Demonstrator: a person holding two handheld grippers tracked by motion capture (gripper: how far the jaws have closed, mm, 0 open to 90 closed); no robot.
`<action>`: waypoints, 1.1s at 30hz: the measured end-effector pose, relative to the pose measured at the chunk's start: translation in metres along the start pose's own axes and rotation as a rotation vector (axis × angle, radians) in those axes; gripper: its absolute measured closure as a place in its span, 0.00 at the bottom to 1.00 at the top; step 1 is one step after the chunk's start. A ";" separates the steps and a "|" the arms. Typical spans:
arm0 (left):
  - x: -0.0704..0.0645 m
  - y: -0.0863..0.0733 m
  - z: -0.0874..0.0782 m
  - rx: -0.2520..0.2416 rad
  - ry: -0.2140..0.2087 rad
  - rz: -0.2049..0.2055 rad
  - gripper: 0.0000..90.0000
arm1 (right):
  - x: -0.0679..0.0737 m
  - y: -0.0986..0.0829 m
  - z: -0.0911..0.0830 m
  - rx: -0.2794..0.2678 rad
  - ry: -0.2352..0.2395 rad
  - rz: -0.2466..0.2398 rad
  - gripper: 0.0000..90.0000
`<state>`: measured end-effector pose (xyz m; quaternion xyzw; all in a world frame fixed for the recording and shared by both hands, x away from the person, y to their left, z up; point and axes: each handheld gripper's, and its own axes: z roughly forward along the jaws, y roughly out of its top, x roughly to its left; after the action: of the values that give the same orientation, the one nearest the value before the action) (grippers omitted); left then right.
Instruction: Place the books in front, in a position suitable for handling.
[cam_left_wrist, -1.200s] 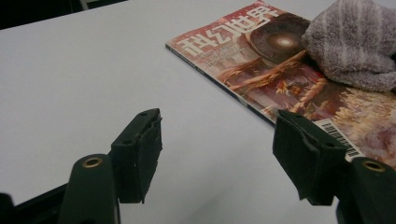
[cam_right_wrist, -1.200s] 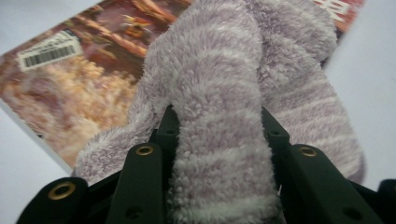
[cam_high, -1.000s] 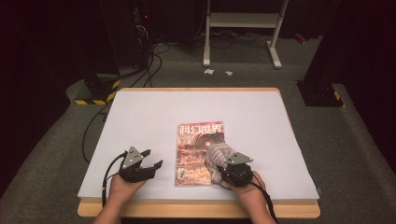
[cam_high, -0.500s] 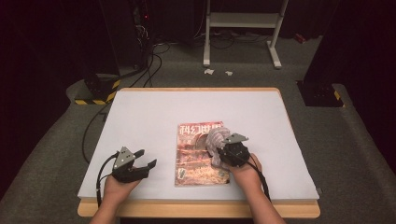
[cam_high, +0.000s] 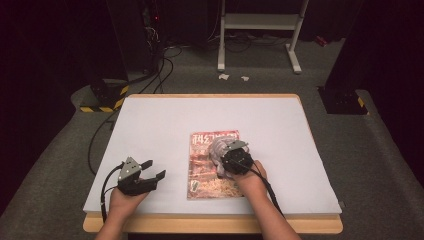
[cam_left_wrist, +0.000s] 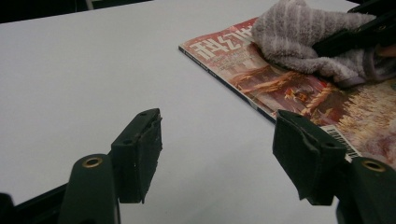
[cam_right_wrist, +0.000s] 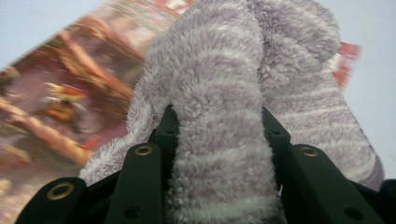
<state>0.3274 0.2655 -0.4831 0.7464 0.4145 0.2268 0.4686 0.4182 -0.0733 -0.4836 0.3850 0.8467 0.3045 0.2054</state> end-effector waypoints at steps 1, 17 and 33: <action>0.000 0.000 0.000 0.000 -0.001 -0.001 0.37 | 0.004 0.001 0.001 -0.006 0.008 -0.005 0.69; 0.003 0.000 -0.001 -0.005 -0.005 -0.008 0.37 | 0.074 0.039 0.028 -0.021 0.107 -0.106 0.69; 0.003 -0.003 -0.002 0.006 0.004 -0.004 0.37 | 0.056 0.028 0.023 -0.021 0.085 -0.076 0.68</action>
<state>0.3267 0.2695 -0.4851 0.7464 0.4177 0.2262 0.4660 0.4116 -0.0072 -0.4879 0.3373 0.8653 0.3216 0.1847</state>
